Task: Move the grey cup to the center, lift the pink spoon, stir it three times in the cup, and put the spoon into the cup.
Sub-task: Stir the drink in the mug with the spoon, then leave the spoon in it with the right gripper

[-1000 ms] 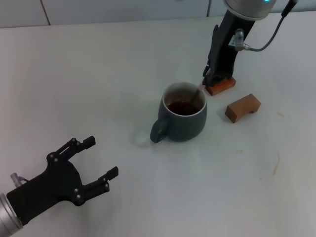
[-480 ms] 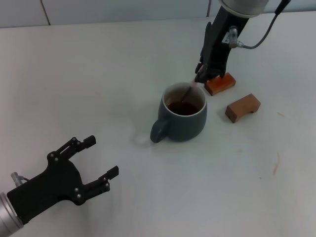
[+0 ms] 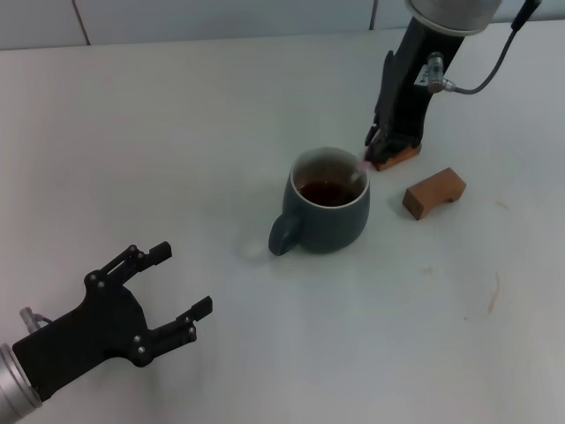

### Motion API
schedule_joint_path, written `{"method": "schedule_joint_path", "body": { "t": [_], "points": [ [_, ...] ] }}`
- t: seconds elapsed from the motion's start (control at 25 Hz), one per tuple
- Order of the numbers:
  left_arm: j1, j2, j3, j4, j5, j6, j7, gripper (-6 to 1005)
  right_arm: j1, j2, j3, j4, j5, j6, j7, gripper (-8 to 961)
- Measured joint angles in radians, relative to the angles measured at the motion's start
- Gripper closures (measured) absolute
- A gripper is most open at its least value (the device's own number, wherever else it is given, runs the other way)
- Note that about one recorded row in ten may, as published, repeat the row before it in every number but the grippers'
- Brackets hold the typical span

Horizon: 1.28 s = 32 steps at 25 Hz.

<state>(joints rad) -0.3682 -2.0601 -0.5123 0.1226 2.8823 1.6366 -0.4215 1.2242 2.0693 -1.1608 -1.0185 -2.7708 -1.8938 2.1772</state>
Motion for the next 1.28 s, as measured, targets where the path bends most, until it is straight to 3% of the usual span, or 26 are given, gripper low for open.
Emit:
{"method": "schedule_joint_path", "body": {
  "t": [0.36,0.6,0.88,1.08,1.28],
  "points": [
    [-0.002,0.0,0.0,-0.001,-0.001,0.001,-0.011,137,-0.001,0.0,0.001,0.017,-0.026,0.08,0.007,842],
    [-0.001,0.0,0.0,0.001,-0.001,0.003,-0.012,137,0.0,-0.002,0.003,0.018,-0.045,0.025,0.004,844],
    [-0.001,0.0,0.0,0.003,0.0,0.004,-0.012,137,-0.008,-0.004,0.012,0.01,0.053,0.028,-0.029,843],
    [-0.001,0.0,0.0,0.003,0.0,0.006,-0.013,137,-0.003,0.0,0.012,0.027,-0.013,0.086,-0.015,843],
    [-0.002,0.0,0.0,0.003,0.0,0.008,-0.013,137,-0.002,0.002,0.01,0.025,-0.045,0.061,0.006,842]
  ]
}}
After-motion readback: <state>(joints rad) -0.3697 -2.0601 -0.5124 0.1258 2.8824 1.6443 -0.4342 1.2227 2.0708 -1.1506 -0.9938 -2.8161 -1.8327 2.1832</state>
